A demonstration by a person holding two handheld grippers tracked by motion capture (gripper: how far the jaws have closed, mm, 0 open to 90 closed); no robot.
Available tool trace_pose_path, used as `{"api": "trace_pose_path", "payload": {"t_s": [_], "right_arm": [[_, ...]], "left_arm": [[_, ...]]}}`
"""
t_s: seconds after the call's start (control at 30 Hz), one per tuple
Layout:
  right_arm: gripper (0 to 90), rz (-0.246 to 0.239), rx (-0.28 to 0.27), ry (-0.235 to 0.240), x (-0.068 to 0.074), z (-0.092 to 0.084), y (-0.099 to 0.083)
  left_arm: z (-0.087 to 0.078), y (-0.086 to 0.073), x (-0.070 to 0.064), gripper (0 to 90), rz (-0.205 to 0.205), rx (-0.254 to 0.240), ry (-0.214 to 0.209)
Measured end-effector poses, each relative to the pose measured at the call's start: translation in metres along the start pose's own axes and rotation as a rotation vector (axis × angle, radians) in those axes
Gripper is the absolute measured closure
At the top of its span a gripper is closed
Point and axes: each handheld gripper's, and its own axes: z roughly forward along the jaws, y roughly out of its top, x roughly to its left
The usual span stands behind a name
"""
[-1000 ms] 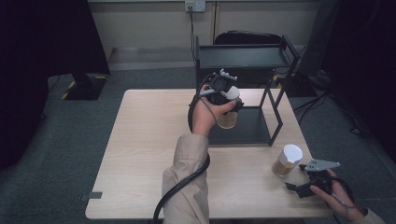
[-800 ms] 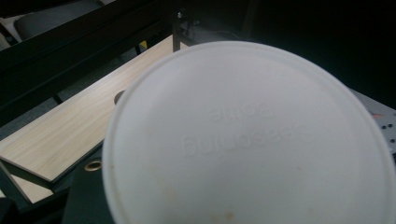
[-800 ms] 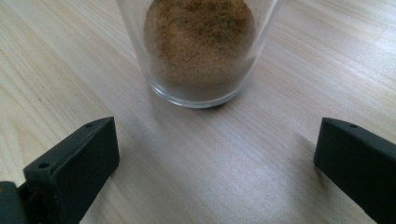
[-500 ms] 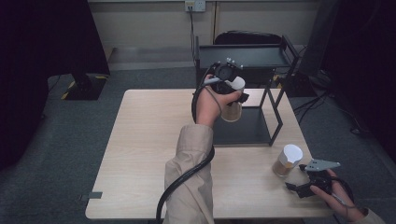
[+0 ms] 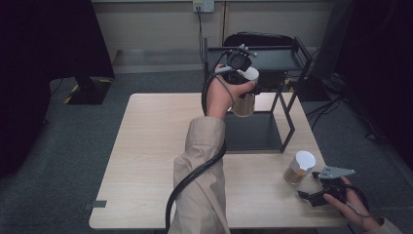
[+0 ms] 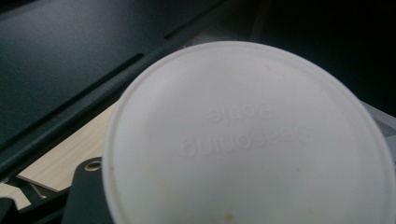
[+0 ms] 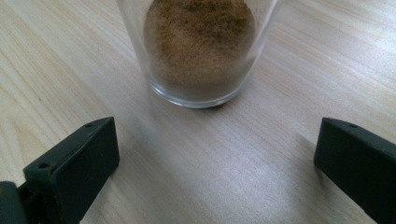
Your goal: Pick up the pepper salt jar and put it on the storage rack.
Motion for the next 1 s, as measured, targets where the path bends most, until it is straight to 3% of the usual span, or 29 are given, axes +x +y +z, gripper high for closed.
{"api": "trace_pose_path", "payload": {"t_s": [1.0], "right_arm": [[0.0, 0.0, -0.001, 0.0, 0.0, 0.0, 0.0]], "left_arm": [[-0.034, 0.051, 0.011, 34.6, -0.015, -0.024, 0.049]]}}
